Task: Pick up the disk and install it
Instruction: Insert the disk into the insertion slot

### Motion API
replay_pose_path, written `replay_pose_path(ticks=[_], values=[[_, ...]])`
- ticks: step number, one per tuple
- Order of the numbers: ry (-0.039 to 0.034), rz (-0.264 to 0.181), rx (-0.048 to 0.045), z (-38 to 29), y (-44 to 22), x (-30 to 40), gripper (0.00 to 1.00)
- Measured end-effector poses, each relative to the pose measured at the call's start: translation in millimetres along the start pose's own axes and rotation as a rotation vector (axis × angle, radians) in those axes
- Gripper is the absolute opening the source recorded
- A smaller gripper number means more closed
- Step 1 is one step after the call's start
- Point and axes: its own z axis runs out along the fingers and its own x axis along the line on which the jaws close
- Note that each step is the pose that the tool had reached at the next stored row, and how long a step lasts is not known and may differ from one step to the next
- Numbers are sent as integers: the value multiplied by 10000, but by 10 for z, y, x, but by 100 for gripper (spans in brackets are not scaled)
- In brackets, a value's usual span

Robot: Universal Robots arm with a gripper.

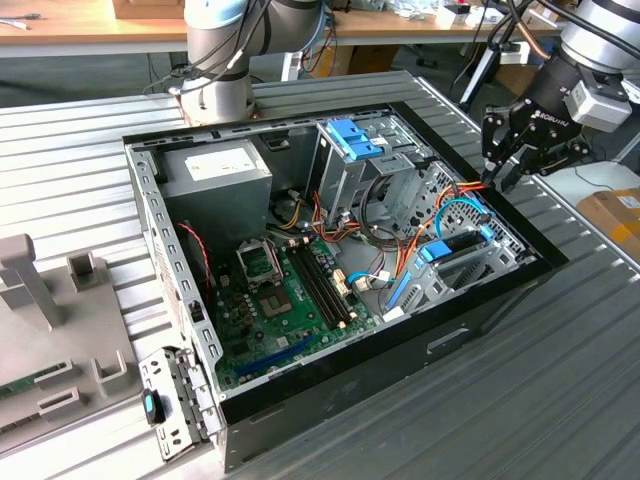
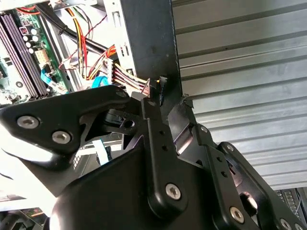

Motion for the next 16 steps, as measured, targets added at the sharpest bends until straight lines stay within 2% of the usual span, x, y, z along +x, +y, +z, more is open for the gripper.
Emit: replay_pose_path(ticks=[4,13,14,16], values=[[9,0,10,1,46,-52,35],[9,-1,11,-27,45,-52,35],[10,-1,10,-29,45,-52,34],[10,-1,10,-33,45,-52,21]])
